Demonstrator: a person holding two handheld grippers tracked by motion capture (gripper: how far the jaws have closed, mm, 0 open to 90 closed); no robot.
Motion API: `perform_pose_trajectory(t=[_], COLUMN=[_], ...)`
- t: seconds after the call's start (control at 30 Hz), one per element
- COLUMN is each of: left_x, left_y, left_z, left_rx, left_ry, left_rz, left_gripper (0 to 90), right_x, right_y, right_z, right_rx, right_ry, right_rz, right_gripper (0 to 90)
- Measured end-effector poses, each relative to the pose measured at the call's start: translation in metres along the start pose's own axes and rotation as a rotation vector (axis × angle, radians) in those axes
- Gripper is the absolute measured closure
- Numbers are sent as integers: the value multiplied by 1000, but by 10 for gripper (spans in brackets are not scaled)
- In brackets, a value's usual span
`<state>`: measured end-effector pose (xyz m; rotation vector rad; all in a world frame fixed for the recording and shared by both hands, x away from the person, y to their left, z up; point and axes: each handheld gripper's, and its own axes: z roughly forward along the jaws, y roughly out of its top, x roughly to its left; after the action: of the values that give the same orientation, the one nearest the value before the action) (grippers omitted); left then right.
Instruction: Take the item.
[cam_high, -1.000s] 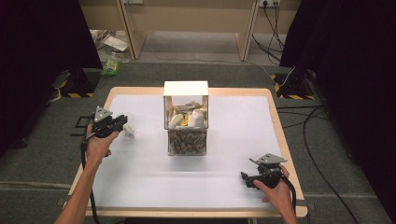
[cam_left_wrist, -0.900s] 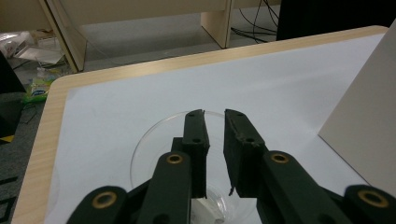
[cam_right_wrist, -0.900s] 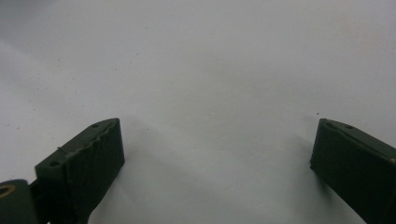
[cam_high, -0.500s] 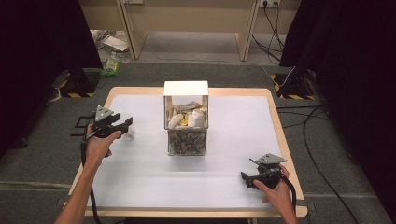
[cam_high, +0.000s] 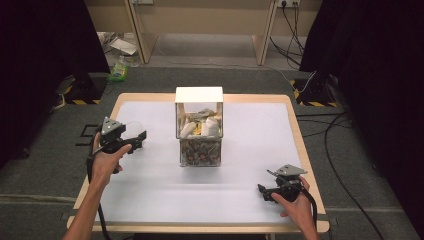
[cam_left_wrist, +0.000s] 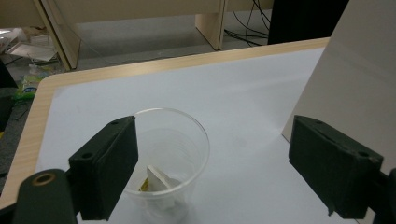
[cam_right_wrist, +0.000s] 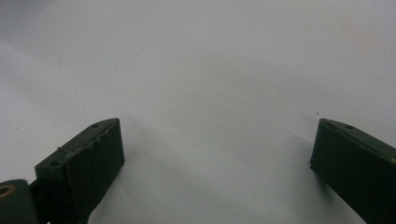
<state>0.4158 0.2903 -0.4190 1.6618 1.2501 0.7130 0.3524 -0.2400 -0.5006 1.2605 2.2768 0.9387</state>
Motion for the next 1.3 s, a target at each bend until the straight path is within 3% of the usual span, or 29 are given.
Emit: perform_pose_trajectory(t=[0.77, 1.3], left_x=[-27, -43], left_y=[-22, -34], left_z=[-25, -32], left_rx=[-14, -17], left_ry=[-99, -134], left_rz=[-36, -16], left_gripper=[150, 150], right_x=[0, 0], right_y=[0, 0], right_z=[0, 0], right_rx=[0, 0], right_ry=[0, 0], right_rz=[0, 0], right_gripper=[32, 32])
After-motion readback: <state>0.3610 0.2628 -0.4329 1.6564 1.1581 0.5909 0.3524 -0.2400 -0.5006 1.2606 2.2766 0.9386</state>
